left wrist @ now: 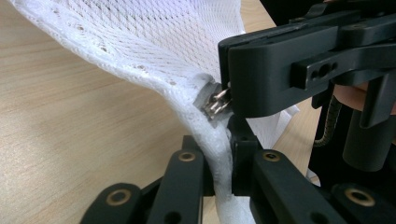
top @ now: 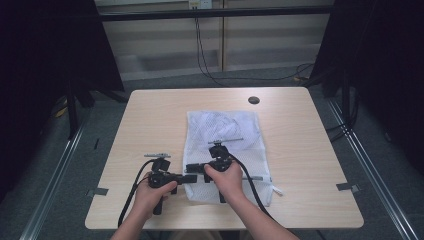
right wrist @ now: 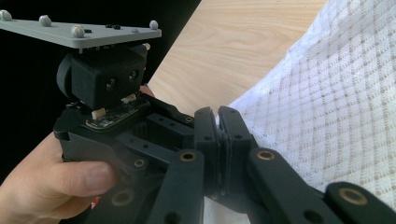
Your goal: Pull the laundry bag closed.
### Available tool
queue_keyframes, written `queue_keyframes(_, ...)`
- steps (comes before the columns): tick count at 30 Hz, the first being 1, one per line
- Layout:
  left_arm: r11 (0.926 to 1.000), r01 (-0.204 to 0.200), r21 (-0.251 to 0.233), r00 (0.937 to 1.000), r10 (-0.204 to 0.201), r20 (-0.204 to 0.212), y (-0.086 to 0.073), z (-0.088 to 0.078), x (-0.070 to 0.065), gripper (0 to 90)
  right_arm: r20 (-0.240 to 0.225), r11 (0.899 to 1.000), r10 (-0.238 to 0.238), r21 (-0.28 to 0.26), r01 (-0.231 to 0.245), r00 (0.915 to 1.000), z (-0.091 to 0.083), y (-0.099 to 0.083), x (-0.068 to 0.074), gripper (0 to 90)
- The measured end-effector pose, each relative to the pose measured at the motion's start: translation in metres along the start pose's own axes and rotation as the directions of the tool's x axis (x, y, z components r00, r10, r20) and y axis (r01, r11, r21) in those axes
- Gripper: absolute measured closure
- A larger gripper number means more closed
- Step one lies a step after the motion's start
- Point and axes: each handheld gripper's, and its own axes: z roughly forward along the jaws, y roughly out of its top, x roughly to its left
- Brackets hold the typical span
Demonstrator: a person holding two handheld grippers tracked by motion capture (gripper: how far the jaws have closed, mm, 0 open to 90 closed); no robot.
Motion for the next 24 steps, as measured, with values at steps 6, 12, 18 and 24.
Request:
queue_keyframes(6,0.9997,0.016,0.018,0.9993,-0.016,-0.034,0.002,-0.002,-0.005,87.8,-0.003,1.000,0.002,0.002,-0.002,1.0000,-0.002,0.000,0.000,87.1)
queue_keyframes(12,0.9995,0.025,0.019,0.9988,-0.024,-0.043,0.003,-0.001,-0.006,88.3,-0.006,1.000,0.009,0.000,-0.009,0.9999,-0.004,-0.001,-0.002,87.2)
queue_keyframes(18,0.9993,0.034,0.017,0.9987,-0.033,-0.038,0.004,-0.001,-0.007,88.5,-0.016,1.000,0.016,-0.006,-0.017,0.9997,-0.008,-0.002,-0.004,87.2)
queue_keyframes(24,0.9992,0.032,0.023,0.9986,-0.031,-0.042,0.005,-0.002,-0.010,88.6,-0.025,1.000,0.025,-0.008,-0.026,0.9994,-0.011,-0.002,-0.005,87.2)
